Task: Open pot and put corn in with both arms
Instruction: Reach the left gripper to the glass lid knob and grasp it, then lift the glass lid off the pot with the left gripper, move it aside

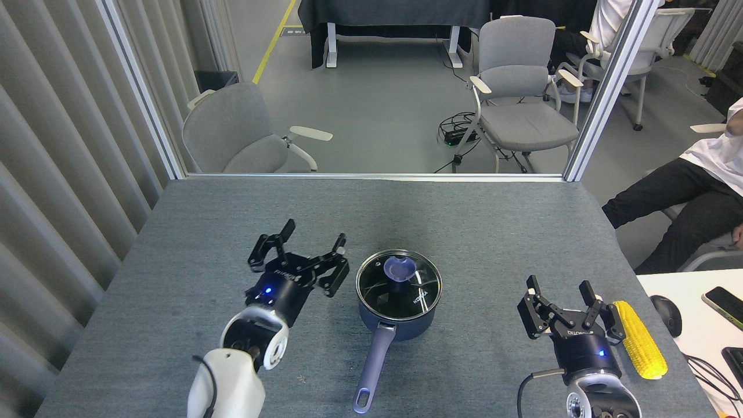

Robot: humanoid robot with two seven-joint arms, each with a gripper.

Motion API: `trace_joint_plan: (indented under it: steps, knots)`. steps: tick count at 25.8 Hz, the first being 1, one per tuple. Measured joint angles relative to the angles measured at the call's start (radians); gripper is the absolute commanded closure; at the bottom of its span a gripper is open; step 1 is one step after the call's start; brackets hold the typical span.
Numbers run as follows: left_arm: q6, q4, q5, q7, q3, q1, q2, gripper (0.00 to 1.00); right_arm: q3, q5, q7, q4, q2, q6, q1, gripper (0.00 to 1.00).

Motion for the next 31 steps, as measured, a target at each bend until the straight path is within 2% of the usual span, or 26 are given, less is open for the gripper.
trace_joint_plan:
  steps: [4, 7, 14, 20, 27, 31]
  knots:
    - [-0.001, 0.238, 0.001, -0.002, -0.090, -0.186, -0.049, 0.02, -0.003, -0.002, 0.000, 0.001, -0.002, 0.000, -0.001, 0.01]
    - [-0.003, 0.392, 0.010, -0.004, -0.179, -0.277, -0.064, 0.02, -0.005, -0.002, 0.000, 0.004, -0.006, 0.002, -0.001, 0.01]
    - [-0.003, 0.607, 0.049, -0.005, -0.331, -0.340, -0.070, 0.02, -0.007, -0.003, 0.001, 0.005, -0.007, 0.003, 0.000, 0.01]
    - [-0.001, 0.684, 0.130, -0.006, -0.380, -0.357, -0.070, 0.03, -0.007, -0.003, 0.005, 0.005, -0.004, 0.004, 0.000, 0.01]
    - [0.003, 0.748, 0.143, -0.008, -0.386, -0.368, -0.070, 0.06, -0.007, -0.003, 0.007, 0.004, -0.001, 0.004, -0.001, 0.01]
    - [0.002, 0.771, 0.143, -0.007, -0.387, -0.369, -0.070, 0.13, -0.007, -0.003, 0.008, 0.004, -0.001, 0.004, -0.006, 0.01]
